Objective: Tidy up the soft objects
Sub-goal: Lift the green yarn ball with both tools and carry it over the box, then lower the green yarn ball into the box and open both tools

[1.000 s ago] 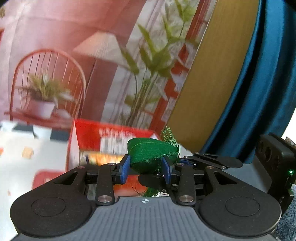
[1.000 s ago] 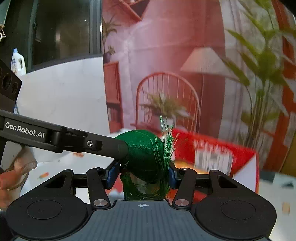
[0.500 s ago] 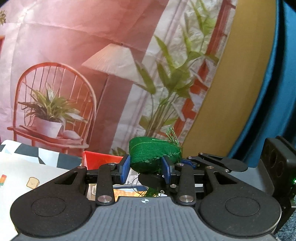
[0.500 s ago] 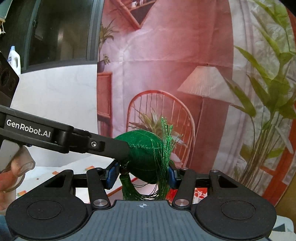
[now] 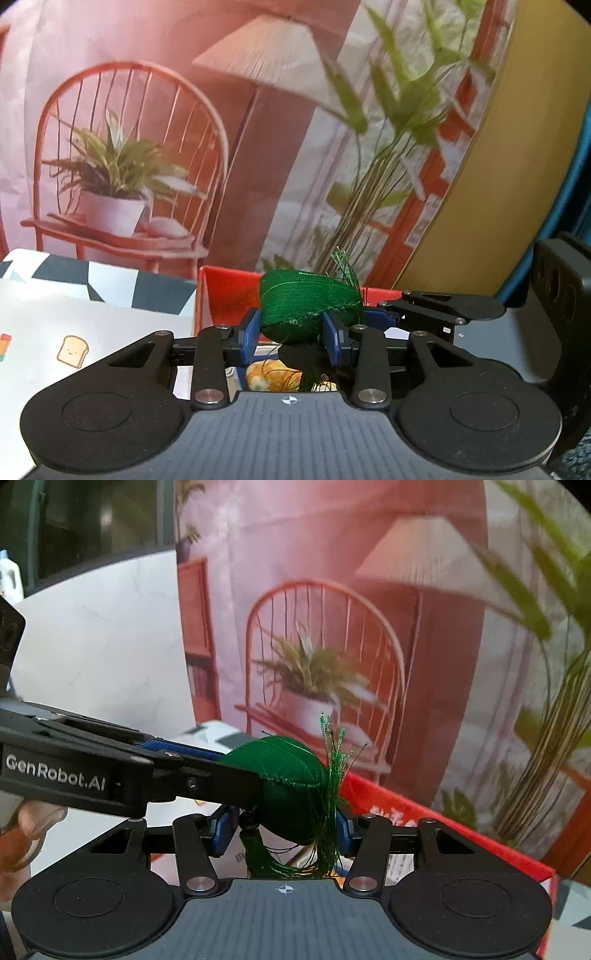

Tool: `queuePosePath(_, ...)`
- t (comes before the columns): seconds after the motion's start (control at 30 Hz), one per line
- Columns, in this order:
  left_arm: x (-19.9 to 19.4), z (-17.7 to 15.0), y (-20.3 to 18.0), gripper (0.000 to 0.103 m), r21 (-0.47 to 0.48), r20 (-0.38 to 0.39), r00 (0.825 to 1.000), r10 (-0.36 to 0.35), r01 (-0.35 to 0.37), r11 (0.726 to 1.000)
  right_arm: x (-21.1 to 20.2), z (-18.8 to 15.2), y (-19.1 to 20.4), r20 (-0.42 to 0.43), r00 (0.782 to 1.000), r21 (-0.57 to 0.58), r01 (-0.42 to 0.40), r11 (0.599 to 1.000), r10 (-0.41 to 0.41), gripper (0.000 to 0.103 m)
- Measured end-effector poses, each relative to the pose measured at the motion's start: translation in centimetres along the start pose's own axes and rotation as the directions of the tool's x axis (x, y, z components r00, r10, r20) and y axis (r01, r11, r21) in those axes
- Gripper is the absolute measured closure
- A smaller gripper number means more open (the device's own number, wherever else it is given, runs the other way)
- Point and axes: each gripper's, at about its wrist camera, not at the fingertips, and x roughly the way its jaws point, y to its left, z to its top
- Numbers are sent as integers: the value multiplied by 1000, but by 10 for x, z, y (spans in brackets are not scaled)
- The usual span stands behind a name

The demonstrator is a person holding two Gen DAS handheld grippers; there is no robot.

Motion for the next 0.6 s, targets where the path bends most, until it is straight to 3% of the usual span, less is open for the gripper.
queuePosePath(0.37, 29, 2, 19, 65, 17, -45, 997, 56, -56, 998, 48, 1, -26, -144, 989, 71, 52, 996, -42, 53)
queuePosePath(0.6, 12, -1, 16, 64, 54, -34, 994, 106, -104, 993, 33, -6, -29, -157, 985, 85, 89, 992, -75, 52)
